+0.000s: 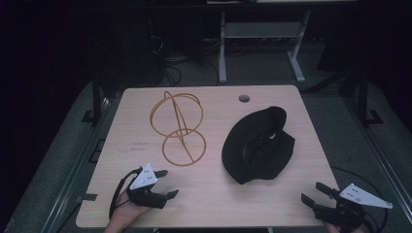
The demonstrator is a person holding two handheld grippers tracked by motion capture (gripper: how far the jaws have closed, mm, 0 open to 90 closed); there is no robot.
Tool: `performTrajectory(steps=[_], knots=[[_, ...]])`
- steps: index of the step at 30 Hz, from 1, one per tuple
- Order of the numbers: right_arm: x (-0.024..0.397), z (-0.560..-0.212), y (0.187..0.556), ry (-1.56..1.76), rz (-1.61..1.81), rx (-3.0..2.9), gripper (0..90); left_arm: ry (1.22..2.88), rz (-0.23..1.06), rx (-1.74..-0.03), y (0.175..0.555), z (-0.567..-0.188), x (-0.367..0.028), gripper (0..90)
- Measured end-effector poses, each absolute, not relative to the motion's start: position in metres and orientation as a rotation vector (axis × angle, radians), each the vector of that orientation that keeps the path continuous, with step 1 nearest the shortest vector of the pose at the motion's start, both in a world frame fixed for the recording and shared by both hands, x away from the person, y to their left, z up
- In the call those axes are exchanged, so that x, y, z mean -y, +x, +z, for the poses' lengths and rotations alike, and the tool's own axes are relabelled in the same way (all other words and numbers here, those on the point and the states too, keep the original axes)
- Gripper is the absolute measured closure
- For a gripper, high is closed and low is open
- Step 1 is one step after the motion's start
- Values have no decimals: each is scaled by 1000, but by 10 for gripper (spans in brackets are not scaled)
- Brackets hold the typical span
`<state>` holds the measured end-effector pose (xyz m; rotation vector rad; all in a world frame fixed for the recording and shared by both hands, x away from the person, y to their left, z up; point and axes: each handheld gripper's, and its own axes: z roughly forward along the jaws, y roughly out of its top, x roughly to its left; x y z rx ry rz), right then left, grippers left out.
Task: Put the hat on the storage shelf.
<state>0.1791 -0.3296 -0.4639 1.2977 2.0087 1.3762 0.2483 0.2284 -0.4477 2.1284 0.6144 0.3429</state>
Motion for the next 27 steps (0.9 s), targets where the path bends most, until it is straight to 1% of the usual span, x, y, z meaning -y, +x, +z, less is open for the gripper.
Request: performTrajectory(steps=[11, 14, 20, 27], knots=[[330, -463, 178, 1301, 1382, -2004, 243, 2121, 339, -602, 247, -447, -227, 218], [330, -463, 178, 1301, 1383, -2005, 243, 2106, 315, -596, 247, -445, -222, 214], [329, -463, 179, 1301, 1379, -2007, 243, 2106, 324, -564, 246, -442, -214, 214], [330, -461, 178, 1294, 1388, -1995, 241, 2137, 302, -530, 247, -440, -196, 215]])
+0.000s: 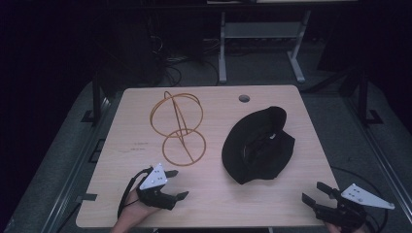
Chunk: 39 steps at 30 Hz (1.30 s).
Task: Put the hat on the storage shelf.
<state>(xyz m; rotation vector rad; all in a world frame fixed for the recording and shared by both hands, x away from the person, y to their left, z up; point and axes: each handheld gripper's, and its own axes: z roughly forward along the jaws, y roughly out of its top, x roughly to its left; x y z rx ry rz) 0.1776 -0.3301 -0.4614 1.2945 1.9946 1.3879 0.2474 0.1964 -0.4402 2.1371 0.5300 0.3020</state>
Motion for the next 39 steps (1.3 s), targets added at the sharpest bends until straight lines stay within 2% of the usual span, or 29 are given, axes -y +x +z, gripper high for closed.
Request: performTrajectory(steps=[16, 39], knots=[[329, -460, 179, 1305, 1399, -1983, 220, 2141, 252, -386, 254, -427, -141, 208], [325, -458, 182, 1300, 1413, -2000, 214, 2193, 190, -269, 268, -426, -77, 234]])
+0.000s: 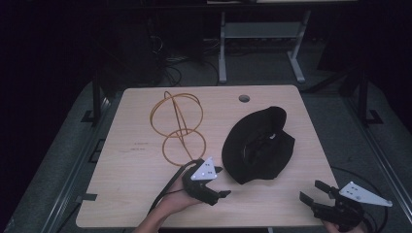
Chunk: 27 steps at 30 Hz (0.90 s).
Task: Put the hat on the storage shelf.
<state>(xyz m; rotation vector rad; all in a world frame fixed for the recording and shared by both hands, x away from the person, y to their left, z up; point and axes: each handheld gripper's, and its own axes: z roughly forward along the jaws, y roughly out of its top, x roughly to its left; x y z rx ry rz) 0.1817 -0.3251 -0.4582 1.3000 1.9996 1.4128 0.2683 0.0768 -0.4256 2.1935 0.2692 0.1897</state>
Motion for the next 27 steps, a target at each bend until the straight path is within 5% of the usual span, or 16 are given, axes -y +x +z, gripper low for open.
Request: performTrajectory(steps=[18, 27], knots=[[332, -458, 183, 1323, 1413, -1986, 215, 2229, 195, -168, 275, -427, -39, 277], [334, -457, 184, 1339, 1428, -1977, 215, 2250, 201, -152, 277, -429, -25, 386]])
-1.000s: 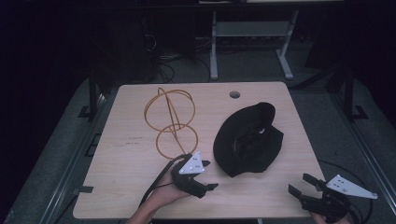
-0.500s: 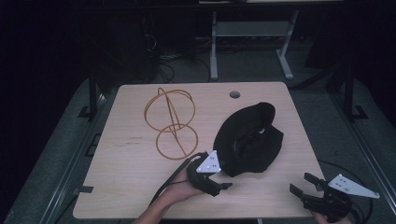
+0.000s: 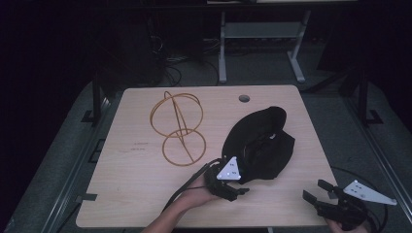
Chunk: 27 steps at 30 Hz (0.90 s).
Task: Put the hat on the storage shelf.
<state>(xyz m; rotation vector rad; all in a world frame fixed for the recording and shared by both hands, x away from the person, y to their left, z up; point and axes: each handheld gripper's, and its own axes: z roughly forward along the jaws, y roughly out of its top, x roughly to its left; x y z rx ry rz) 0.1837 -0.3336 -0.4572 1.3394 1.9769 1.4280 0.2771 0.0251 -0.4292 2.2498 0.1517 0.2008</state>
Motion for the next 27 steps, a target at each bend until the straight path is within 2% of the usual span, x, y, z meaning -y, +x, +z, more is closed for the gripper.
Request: performTrajectory(steps=[11, 19, 27], knots=[[334, -448, 194, 1369, 1506, -1946, 221, 2247, 191, -126, 278, -427, -18, 718], [329, -439, 210, 1361, 1511, -1960, 224, 2212, 232, -149, 279, -419, -21, 821], [323, -436, 223, 1371, 1517, -1966, 224, 2188, 208, -168, 280, -414, -26, 854]])
